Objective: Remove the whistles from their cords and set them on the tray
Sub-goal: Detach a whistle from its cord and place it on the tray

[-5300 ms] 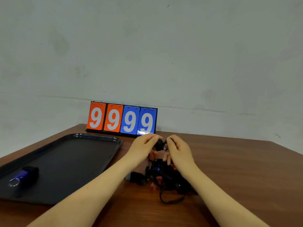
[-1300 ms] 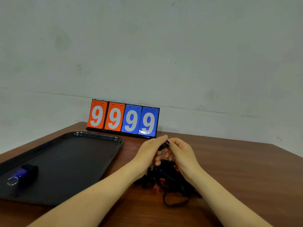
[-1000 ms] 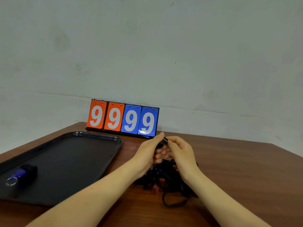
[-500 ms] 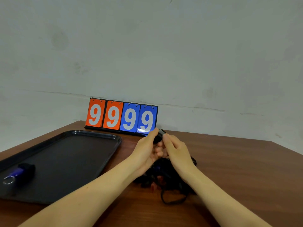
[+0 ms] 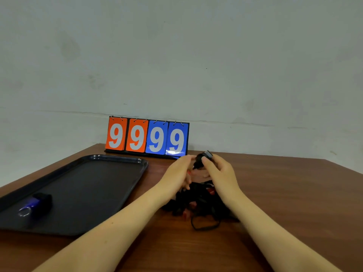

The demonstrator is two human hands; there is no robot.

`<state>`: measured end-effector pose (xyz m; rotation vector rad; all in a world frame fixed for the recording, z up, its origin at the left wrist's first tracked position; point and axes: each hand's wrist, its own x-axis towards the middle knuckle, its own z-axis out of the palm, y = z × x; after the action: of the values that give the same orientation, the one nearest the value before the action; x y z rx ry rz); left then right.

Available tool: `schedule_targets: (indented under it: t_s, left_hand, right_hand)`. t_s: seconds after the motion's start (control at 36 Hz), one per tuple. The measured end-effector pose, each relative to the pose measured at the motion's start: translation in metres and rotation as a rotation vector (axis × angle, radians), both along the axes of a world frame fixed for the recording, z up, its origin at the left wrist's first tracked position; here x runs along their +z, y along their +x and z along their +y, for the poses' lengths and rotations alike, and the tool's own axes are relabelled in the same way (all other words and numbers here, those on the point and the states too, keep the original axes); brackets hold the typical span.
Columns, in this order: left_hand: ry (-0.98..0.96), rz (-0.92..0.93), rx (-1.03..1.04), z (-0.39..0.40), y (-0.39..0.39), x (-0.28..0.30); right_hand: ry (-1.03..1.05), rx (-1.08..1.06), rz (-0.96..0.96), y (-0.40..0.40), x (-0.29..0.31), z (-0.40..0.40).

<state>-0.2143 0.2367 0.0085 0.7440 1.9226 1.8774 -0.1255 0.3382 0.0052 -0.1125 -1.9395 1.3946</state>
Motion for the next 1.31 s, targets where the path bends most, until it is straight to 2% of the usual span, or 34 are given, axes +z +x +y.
schedule_targets:
  t_s: [0.08, 0.22, 0.33, 0.39, 0.5, 0.64, 0.72, 0.81, 0.86, 1.08, 1.19, 1.31]
  left_hand:
    - [0.069, 0.118, 0.134, -0.01, 0.009, 0.004]
    - [-0.044, 0.461, 0.155, -0.033, 0.031, 0.022]
    - [-0.126, 0.623, 0.167, -0.085, 0.037, 0.035]
    - [-0.18, 0.628, 0.193, -0.119, 0.035, 0.032]
    - [-0.407, 0.716, 0.379, -0.196, 0.018, 0.018]
    - [-0.558, 0.792, 0.62, -0.282, -0.004, 0.004]
    - [-0.711, 0.785, 0.69, -0.326, -0.014, -0.007]
    - [-0.753, 0.591, 0.703, -0.348, -0.02, -0.02]
    - [-0.756, 0.539, 0.716, -0.354, -0.026, -0.027]
    - [-0.73, 0.659, 0.731, -0.35, -0.04, -0.035]
    - [-0.74, 0.664, 0.749, -0.35, -0.044, -0.039]
    - [-0.74, 0.66, 0.755, -0.349, -0.045, -0.04]
  right_hand:
    - [-0.034, -0.104, 0.025, 0.009, 0.004, -0.001]
    - [-0.086, -0.146, -0.019, 0.017, 0.024, -0.015]
    - [-0.24, 0.024, -0.072, 0.027, 0.044, -0.046]
    - [-0.255, 0.12, -0.17, 0.03, 0.048, -0.068]
    - [-0.174, 0.271, -0.314, 0.023, 0.046, -0.118]
    - [-0.017, 0.299, -0.372, -0.007, 0.031, -0.167]
    - [-0.013, 0.311, -0.418, -0.031, 0.021, -0.199]
    - [-0.012, 0.296, -0.45, -0.053, 0.008, -0.219]
    - [0.032, 0.28, -0.473, -0.065, 0.0, -0.227]
    - [0.12, 0.287, -0.493, -0.083, -0.009, -0.232]
    - [0.15, 0.274, -0.476, -0.084, -0.013, -0.231]
    - [0.37, 0.162, -0.444, -0.082, -0.016, -0.236]
